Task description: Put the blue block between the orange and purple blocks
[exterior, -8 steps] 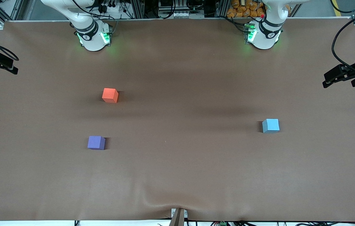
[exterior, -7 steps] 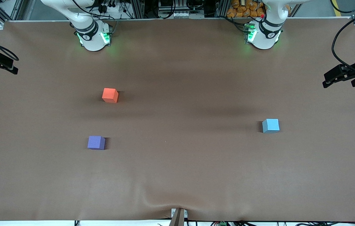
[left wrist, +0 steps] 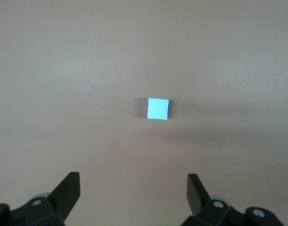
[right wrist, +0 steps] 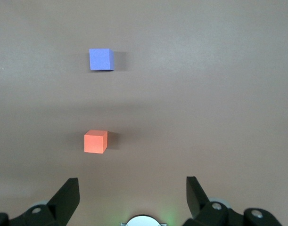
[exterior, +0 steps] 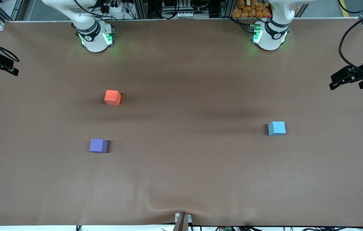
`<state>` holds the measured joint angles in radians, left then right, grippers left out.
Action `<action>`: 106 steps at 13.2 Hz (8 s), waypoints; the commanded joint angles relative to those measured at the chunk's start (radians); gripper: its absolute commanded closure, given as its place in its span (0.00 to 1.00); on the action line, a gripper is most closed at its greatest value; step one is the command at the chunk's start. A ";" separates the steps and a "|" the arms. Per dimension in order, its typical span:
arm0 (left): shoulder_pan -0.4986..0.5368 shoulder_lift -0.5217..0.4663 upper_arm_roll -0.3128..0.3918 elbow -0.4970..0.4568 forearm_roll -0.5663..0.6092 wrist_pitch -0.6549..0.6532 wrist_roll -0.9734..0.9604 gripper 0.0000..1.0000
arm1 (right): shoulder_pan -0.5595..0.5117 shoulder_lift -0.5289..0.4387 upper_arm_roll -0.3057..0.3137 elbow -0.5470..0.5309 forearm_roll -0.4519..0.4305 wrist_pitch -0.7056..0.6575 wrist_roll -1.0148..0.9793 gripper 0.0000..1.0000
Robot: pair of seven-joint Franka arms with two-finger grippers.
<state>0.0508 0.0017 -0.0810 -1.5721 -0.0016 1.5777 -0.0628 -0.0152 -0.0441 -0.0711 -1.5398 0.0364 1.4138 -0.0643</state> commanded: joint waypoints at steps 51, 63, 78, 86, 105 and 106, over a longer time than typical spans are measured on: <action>-0.097 0.451 -0.011 -0.437 0.031 0.811 -0.058 1.00 | -0.014 0.000 0.010 0.012 0.008 -0.019 0.005 0.00; -0.658 0.641 -0.019 0.059 0.012 0.584 -0.426 1.00 | -0.016 0.001 0.008 0.012 0.008 -0.019 0.005 0.00; -0.920 0.972 -0.016 0.438 -0.074 0.795 -0.721 1.00 | -0.017 0.001 0.008 0.010 0.008 -0.021 0.005 0.00; -0.928 0.971 -0.008 0.434 -0.072 0.789 -0.782 0.00 | -0.017 0.001 0.008 0.010 0.008 -0.019 0.005 0.00; -0.246 0.220 0.075 0.236 -0.011 -0.059 -0.220 0.00 | 0.003 0.012 0.008 0.006 0.008 -0.021 0.008 0.00; -0.214 0.175 0.075 0.190 0.008 -0.059 -0.169 0.00 | 0.003 0.012 0.008 0.006 0.008 -0.021 0.008 0.00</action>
<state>-0.2180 0.2901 0.0083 -1.2487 -0.0280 1.5157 -0.3058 -0.0155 -0.0366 -0.0634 -1.5414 0.0373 1.4014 -0.0643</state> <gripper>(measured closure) 0.000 0.000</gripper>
